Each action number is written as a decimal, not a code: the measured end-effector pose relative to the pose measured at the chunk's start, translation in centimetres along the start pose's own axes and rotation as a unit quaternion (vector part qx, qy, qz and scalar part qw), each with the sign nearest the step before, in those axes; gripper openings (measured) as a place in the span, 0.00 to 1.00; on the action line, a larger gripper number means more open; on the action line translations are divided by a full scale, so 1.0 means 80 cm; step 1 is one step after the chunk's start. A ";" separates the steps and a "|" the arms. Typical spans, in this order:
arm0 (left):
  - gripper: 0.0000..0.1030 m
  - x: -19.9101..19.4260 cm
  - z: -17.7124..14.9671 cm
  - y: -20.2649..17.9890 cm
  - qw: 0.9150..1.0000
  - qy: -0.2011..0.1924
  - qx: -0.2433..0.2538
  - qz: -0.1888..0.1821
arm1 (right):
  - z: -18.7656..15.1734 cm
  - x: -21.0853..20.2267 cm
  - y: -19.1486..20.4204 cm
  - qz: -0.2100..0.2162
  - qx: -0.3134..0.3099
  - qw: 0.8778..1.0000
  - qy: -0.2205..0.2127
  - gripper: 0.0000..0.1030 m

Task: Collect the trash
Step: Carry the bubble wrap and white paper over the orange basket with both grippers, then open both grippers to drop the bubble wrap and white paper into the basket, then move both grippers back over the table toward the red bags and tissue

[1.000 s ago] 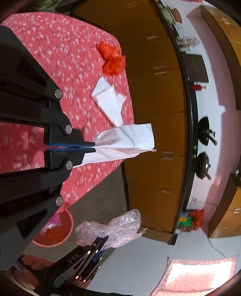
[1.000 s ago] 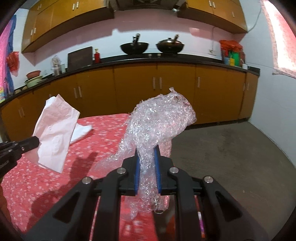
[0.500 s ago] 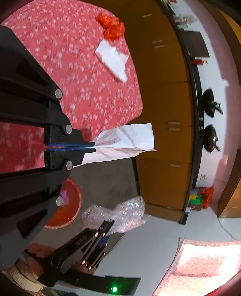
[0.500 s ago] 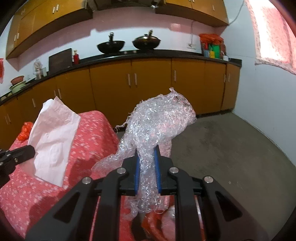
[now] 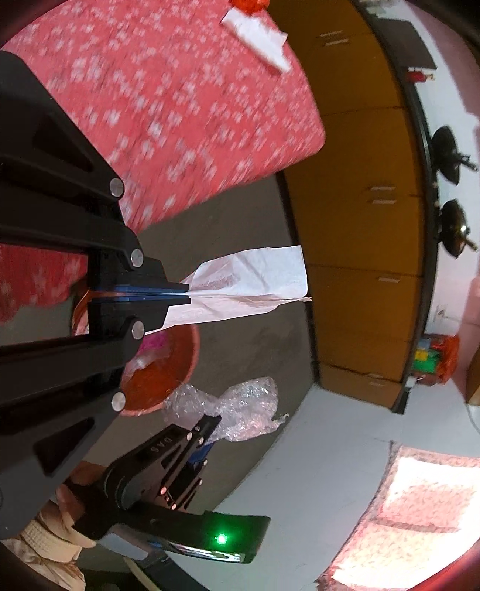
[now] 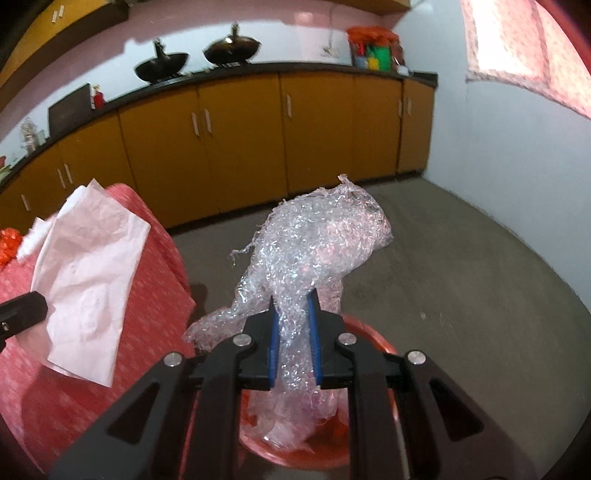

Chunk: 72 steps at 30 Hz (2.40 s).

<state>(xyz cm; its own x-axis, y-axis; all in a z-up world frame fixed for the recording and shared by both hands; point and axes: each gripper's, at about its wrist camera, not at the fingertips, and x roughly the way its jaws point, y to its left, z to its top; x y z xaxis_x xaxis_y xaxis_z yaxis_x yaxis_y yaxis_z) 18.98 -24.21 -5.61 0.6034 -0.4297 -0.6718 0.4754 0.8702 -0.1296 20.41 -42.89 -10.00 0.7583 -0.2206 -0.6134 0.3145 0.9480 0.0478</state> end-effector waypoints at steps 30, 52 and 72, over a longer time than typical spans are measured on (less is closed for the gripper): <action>0.01 0.145 -0.048 -0.085 0.992 0.120 0.026 0.000 | -0.089 0.114 -0.074 0.009 0.039 0.994 0.106 0.17; 0.05 0.169 -0.039 -0.083 0.992 0.126 0.003 -0.017 | -0.096 0.106 -0.085 0.001 0.051 0.994 0.097 0.29; 0.33 0.037 0.009 0.038 0.997 0.024 -0.067 0.033 | -0.001 0.037 -0.009 0.050 0.009 0.998 0.029 0.33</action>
<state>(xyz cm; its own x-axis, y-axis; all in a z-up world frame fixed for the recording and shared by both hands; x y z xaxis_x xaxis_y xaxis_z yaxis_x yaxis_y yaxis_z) 22.68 -23.02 -7.49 0.5972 -0.3617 -0.7159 0.3447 0.9217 -0.1781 22.36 -44.22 -11.91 0.7524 -0.1119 -0.6491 0.2501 0.9602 0.1243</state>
